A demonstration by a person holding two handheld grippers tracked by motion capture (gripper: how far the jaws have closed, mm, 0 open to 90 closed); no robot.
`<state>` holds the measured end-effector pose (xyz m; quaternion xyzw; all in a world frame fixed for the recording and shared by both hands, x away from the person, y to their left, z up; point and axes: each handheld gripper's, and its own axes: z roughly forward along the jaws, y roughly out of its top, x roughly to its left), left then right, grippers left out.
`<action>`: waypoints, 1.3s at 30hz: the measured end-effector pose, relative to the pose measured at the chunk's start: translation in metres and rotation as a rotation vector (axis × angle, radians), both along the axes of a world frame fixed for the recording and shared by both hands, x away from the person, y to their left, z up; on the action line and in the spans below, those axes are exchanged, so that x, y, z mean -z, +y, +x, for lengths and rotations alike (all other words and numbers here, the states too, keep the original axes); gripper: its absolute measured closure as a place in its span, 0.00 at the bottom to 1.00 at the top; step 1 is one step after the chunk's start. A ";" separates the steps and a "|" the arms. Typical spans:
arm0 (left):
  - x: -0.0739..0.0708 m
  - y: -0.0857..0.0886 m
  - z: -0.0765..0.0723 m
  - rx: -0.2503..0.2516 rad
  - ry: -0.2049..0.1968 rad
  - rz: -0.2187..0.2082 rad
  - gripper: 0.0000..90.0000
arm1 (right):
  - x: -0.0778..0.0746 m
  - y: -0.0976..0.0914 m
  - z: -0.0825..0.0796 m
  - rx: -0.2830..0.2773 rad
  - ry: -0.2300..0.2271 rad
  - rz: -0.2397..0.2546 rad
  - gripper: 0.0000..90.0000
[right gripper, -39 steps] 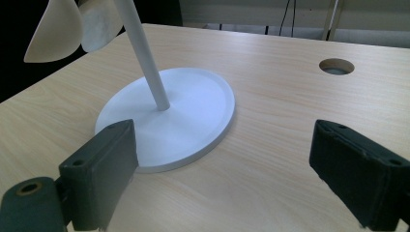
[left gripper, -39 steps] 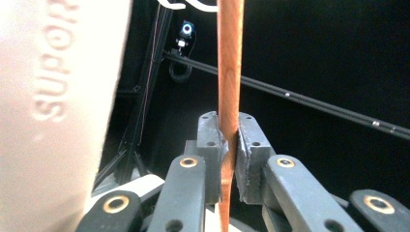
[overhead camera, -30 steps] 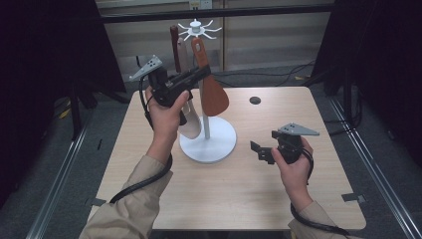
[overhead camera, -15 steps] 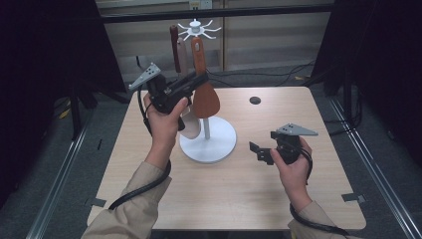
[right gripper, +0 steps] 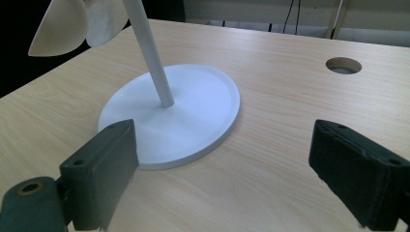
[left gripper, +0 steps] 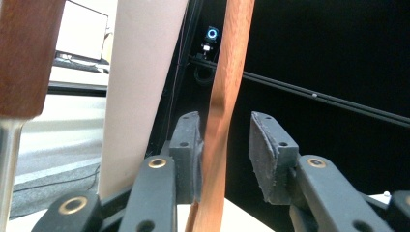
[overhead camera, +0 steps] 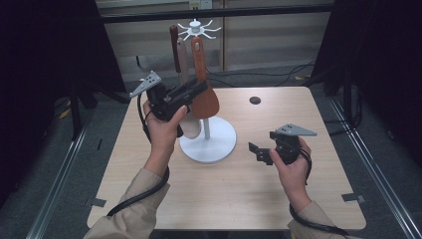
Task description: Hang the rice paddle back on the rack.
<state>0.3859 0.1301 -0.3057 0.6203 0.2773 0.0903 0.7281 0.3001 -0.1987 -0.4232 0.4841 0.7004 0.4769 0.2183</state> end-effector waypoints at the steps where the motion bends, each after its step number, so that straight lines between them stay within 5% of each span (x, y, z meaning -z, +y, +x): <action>1: 0.003 0.002 -0.001 0.002 -0.001 0.014 0.71 | 0.000 0.000 0.000 -0.001 0.000 -0.001 0.11; 39: 0.039 0.017 -0.014 -0.030 0.038 0.080 0.63 | 0.002 0.000 0.001 -0.001 0.009 -0.004 0.11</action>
